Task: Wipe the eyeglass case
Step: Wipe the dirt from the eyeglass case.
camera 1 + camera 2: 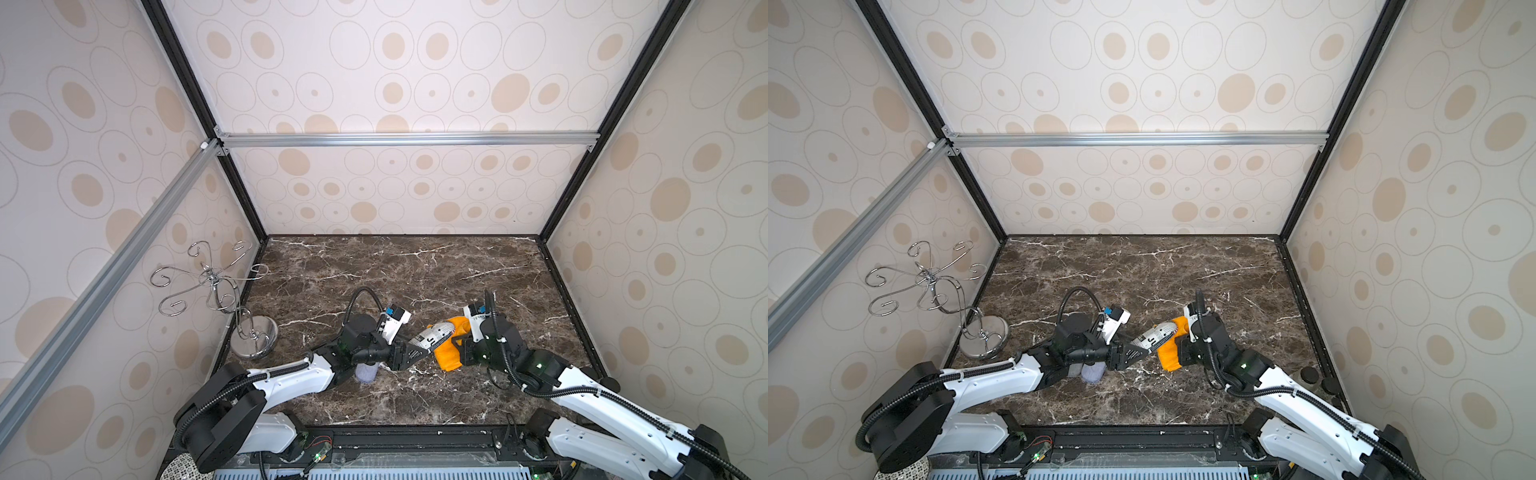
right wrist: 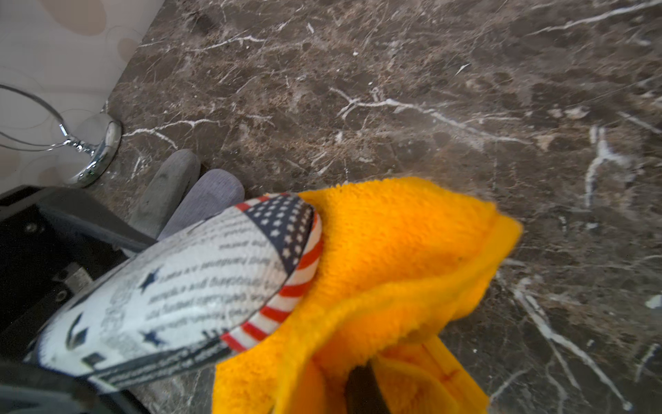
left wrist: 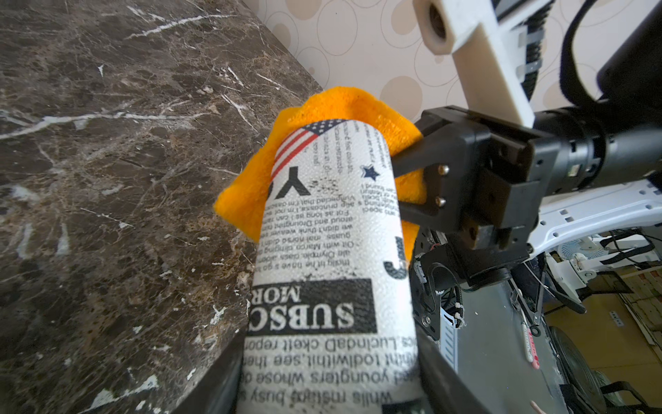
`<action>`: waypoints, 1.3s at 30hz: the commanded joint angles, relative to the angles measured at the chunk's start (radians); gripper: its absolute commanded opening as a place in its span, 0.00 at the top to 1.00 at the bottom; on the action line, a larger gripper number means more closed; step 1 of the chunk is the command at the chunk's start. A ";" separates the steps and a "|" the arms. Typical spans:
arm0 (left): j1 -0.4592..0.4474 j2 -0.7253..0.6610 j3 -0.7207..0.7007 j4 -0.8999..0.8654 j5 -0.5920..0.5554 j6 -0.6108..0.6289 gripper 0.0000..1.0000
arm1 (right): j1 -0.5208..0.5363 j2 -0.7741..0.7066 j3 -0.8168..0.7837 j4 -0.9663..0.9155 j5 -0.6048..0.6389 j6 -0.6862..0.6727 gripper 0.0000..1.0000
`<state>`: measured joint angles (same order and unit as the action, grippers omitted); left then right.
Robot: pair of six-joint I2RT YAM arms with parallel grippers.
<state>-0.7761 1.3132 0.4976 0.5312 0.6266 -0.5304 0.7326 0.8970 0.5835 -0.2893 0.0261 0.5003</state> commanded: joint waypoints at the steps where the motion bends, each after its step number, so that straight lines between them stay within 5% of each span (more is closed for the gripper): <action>1: -0.002 0.012 0.012 0.058 0.011 0.023 0.52 | 0.038 0.021 0.025 0.086 -0.146 -0.042 1.00; 6: -0.003 0.028 0.002 0.107 0.008 0.007 0.52 | 0.064 0.057 0.039 0.104 -0.219 -0.049 1.00; 12: -0.003 0.017 -0.026 0.125 0.024 0.029 0.52 | 0.049 -0.016 0.044 -0.008 0.075 0.021 1.00; 16: -0.002 -0.005 -0.041 0.098 0.047 0.071 0.53 | -0.038 -0.080 0.055 -0.085 0.107 0.048 1.00; 29: -0.002 -0.065 -0.073 0.053 -0.019 0.126 0.53 | -0.156 -0.275 0.141 -0.214 -0.094 0.053 1.00; 34: -0.002 -0.073 -0.070 0.099 0.052 0.123 0.54 | -0.156 -0.209 0.155 -0.185 -0.281 0.084 1.00; 39: -0.003 -0.107 -0.073 0.098 0.076 0.141 0.54 | -0.157 -0.094 0.173 -0.204 -0.259 0.053 1.00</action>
<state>-0.7769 1.2423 0.4206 0.5678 0.6594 -0.4252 0.5812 0.7769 0.7319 -0.4801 -0.2131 0.5594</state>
